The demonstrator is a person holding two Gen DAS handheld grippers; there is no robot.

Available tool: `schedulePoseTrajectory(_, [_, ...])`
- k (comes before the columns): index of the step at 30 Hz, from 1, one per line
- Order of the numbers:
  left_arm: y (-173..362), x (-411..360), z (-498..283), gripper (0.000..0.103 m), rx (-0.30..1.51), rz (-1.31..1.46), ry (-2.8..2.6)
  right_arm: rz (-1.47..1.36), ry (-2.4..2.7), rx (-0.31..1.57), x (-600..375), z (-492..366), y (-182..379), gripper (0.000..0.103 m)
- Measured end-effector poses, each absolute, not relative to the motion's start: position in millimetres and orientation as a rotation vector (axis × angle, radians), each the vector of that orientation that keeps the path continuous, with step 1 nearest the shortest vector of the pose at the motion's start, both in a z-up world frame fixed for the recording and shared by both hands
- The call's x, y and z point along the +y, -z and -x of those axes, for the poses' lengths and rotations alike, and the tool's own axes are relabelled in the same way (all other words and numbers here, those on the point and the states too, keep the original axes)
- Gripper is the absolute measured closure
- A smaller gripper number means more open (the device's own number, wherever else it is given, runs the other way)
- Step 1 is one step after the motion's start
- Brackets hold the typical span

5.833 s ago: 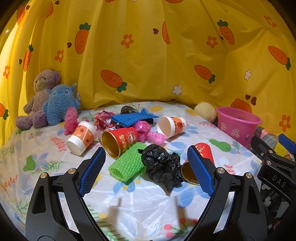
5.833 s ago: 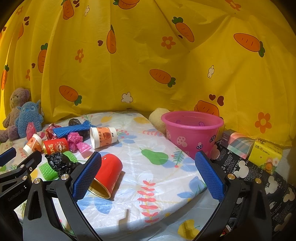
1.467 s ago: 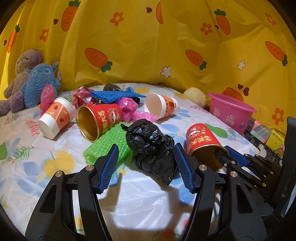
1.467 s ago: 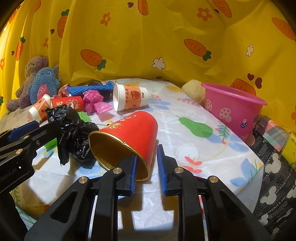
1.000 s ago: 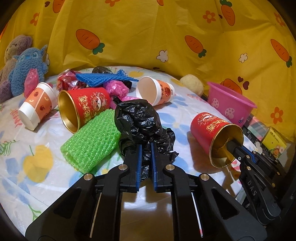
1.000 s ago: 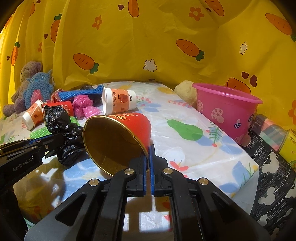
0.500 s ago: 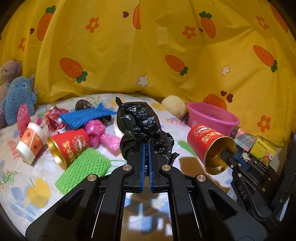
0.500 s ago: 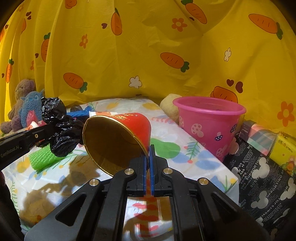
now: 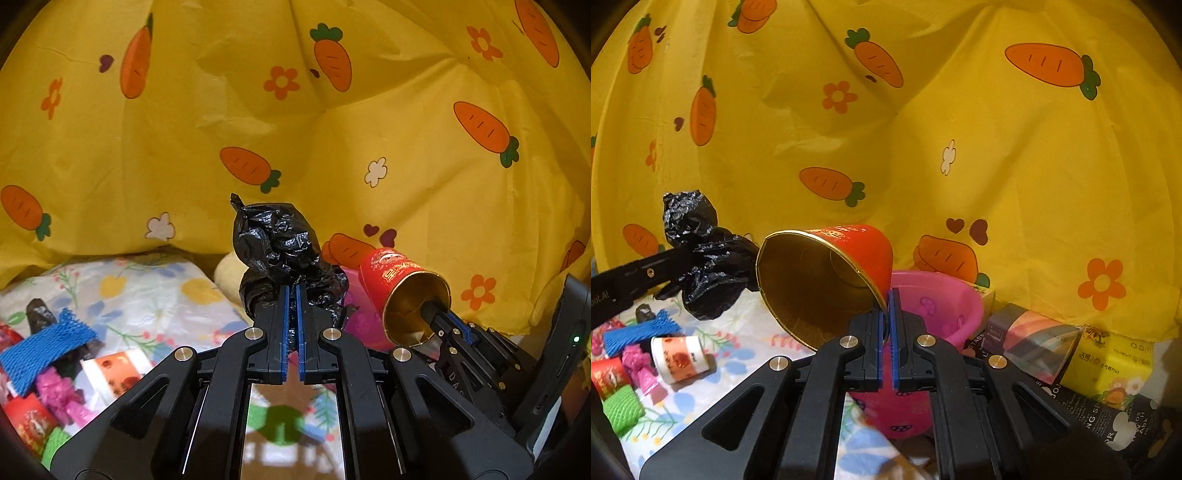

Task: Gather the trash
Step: 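Carry the black bag and red cup over the pink bucket with both tools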

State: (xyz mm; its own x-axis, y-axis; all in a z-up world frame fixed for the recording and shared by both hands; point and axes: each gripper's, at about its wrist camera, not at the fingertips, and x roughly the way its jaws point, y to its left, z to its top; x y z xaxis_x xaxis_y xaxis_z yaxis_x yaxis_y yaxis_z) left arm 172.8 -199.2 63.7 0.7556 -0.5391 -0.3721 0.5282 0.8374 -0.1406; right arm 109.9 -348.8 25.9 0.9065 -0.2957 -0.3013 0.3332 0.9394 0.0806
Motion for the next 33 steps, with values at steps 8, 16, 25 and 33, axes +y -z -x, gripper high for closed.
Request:
schedulePoseTrajectory(8, [-28,-251,-230,0.100,0.516,-0.001,0.610,-0.161,0.361,0.342,-374,-146,-13,0.099])
schedulePoseTrajectory(16, [-7,-273,-256,0.100,0.589,0.010,0.664,-0.190,0.384,0.391,-398,-165,1,0.099])
schedulePoseTrajectory(25, [8,-281,-269,0.100,0.632,0.018,0.677,-0.197,0.392,0.437,-404,-181,13,0.099])
schedulePoseTrajectory(33, [12,-285,-271,0.099,0.653,0.001,0.696,-0.203,0.386,0.463,-407,-191,19,0.099])
